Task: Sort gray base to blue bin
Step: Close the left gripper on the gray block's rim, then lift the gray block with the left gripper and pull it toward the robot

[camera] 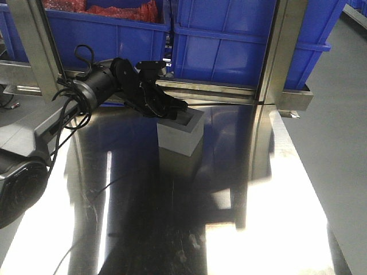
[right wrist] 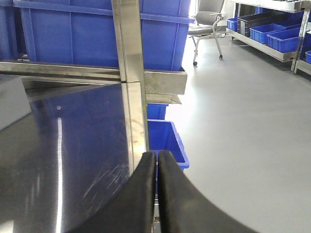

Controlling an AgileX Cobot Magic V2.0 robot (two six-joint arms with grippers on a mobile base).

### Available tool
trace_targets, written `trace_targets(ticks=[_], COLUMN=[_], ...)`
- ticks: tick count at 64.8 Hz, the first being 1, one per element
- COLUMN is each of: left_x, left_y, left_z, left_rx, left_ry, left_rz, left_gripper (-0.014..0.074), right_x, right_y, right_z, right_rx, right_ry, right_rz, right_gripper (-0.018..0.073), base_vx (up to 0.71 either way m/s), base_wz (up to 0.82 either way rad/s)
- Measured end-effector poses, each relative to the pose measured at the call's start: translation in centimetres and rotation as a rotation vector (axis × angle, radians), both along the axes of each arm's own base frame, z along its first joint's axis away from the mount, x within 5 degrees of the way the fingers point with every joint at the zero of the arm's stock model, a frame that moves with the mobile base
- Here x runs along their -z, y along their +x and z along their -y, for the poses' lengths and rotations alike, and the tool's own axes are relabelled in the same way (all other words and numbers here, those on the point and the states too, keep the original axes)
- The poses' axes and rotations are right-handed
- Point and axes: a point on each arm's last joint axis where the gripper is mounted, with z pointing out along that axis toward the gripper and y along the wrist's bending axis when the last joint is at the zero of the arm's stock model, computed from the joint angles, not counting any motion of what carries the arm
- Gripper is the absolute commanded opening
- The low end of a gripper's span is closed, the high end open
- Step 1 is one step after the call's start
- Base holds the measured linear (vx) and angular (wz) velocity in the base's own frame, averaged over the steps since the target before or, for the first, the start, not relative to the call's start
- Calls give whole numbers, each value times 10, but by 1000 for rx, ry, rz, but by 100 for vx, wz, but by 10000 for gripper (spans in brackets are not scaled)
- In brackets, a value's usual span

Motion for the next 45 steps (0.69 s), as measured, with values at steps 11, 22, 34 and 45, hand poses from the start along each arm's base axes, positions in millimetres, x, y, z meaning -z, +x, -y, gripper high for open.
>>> trace_targets(ticks=[11, 22, 34, 45], left_x=[-14, -61, -112, -144], left_y=[-4, -14, -29, -48], left_z=[-2, -5, -6, -4], left_rx=[14, 39, 67, 88], left_ry=[13, 3, -12, -17], left_rz=[11, 114, 231, 290], left_gripper=[20, 20, 20, 20], right_x=[0, 0, 0, 0], right_y=[0, 0, 0, 0], right_z=[0, 0, 0, 0], right_rx=[0, 0, 0, 0], right_ry=[0, 0, 0, 0], right_rz=[0, 0, 0, 0], right_gripper=[-5, -5, -5, -5], base_vx=[0, 0, 0, 0], base_wz=[0, 0, 0, 0])
